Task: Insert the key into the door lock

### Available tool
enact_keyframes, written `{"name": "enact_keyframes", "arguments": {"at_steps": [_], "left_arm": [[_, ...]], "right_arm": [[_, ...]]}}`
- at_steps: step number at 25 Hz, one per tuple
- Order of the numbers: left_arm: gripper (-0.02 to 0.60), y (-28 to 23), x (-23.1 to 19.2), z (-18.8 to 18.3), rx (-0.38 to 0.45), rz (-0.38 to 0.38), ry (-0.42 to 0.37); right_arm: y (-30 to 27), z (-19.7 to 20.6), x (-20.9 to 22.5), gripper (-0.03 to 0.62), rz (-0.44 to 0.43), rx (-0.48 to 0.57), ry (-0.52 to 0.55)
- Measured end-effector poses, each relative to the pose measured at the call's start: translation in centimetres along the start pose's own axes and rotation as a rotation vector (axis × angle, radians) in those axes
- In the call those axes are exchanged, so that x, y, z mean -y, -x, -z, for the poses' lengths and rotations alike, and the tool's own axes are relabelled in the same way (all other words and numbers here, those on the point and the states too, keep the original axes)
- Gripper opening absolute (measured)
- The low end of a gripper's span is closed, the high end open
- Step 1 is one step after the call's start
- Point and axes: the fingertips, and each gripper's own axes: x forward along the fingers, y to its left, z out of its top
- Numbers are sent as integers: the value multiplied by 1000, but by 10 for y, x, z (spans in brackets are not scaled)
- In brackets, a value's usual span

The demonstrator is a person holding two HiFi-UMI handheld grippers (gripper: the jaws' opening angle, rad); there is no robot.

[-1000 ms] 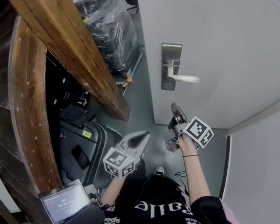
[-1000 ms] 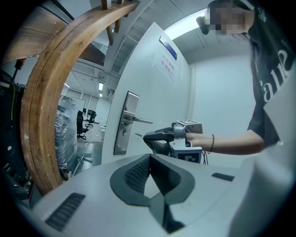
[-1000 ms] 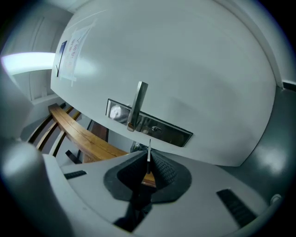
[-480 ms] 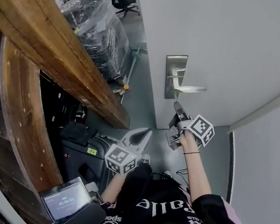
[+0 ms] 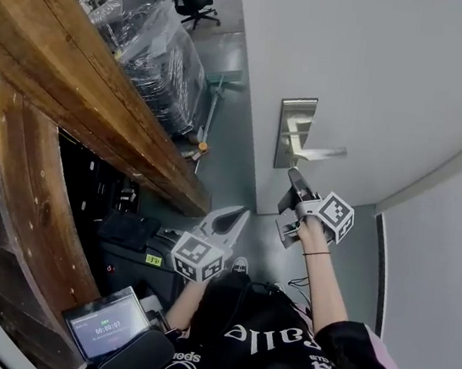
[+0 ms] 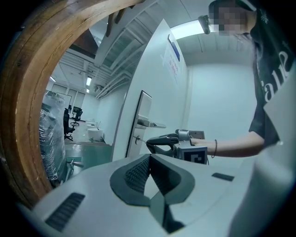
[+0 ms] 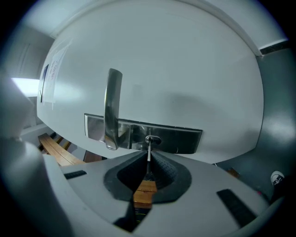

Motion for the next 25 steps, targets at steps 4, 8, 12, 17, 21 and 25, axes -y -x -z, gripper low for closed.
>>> {"name": "enact_keyframes", "arguments": {"at_steps": [4,8,12,17,21,25], "left_arm": [[5,-2,-2,0,-5,13,-1],[5,-4,-2,1,-8,24,-2],[5,-6,2,0,-10,37,-2],[5,-5,-1,-1,-11,29,-6],[5,-2,-3,-1,-8,16,-12],[5,-1,-2,-1,-9,10,-16]], "right_arm": [[2,-5,-1,35,-25,15,-26],[0,-2,0,37,-24,-10,-24],[-5,-4,3,35,-23,8,-74],[-22,-11,4,37,-21,12,-51],[-30,-14,4,37,-36,25,-20],[-32,-12,4,37,-17,26,66]]}}
